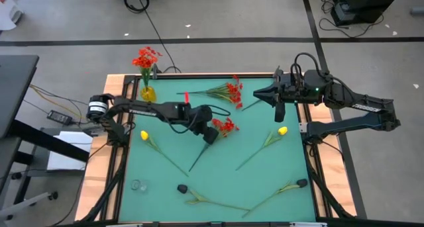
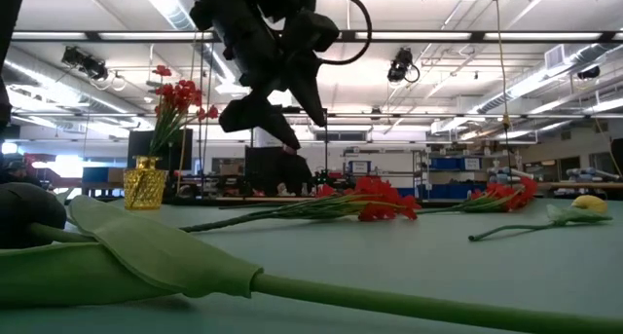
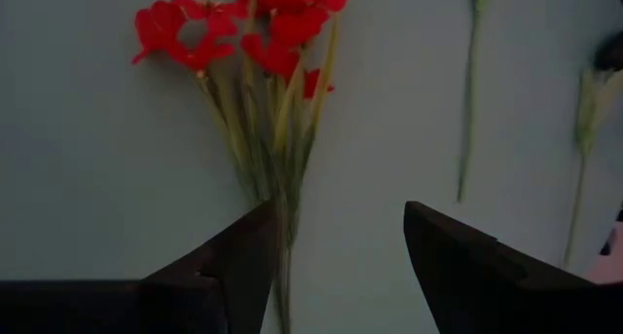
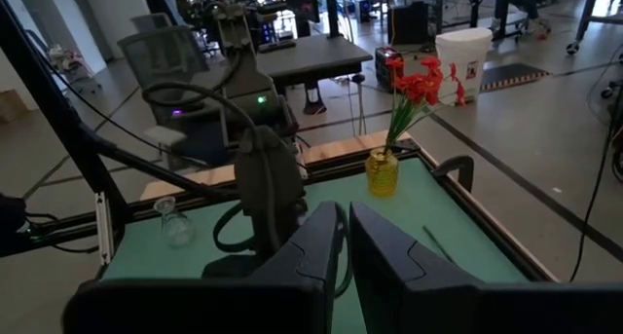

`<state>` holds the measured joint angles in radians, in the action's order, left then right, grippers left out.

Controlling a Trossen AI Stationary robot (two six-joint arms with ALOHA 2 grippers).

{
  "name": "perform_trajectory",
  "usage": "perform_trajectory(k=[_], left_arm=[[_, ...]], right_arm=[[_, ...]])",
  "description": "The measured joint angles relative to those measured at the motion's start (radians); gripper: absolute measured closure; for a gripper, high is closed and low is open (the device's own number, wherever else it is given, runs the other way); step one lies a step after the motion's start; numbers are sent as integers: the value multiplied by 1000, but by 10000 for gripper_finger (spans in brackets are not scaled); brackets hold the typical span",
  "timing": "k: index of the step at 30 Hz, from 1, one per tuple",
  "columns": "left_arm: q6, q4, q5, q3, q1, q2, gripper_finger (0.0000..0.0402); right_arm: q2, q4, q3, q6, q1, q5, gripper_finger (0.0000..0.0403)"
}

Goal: Sort flowers into vase by color
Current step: Put the orange flowers into the yellow vase

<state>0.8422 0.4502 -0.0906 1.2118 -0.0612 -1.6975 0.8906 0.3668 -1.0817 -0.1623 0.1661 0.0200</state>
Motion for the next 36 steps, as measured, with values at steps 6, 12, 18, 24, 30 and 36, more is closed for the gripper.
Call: perform_trajectory(k=[6, 12, 18, 24, 30, 36], left_arm=[[0, -2, -39, 0, -17, 1, 173], [0, 3, -44, 0, -28, 4, 173], [-60, 21, -41, 0, -39, 4, 173], [-136, 37, -34, 0, -43, 4, 173], [-265, 96, -60, 0, -42, 4, 173], [-379, 161, -70, 0, -42, 4, 173]], right_arm=[[1, -27, 0, -30, 0, 1, 361], [8, -135, 0, -186, -1, 11, 361], [37, -274, 0, -146, 21, 2, 361], [157, -549, 0, -141, 127, -302, 361], [234, -567, -10, -598, 256, -460, 361], [223, -579, -85, -994, 402, -181, 365]])
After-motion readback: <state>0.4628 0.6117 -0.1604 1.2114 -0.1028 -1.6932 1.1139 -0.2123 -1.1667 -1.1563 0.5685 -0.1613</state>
